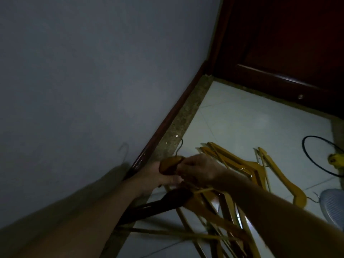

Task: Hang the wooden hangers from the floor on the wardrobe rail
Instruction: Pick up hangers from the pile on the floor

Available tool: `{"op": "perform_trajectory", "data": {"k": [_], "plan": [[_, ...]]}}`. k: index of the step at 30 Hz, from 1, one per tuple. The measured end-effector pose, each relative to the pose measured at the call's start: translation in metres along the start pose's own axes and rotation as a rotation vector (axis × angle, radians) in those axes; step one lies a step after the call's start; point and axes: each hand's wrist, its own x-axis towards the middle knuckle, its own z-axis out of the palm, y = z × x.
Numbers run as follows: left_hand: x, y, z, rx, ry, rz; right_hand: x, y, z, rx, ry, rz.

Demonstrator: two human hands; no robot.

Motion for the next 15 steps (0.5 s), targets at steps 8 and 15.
{"op": "perform_trajectory", "data": {"k": [8,15], "plan": [[-0.011,0.11,-0.009,0.344,0.015,0.19,-0.048,-0.103,-0.108,0.087,0.092,-0.14],[-0.044,0.218,-0.036,0.302,0.159,0.31,-0.106,-0.188,-0.17,0.101,0.308,-0.306]]}}
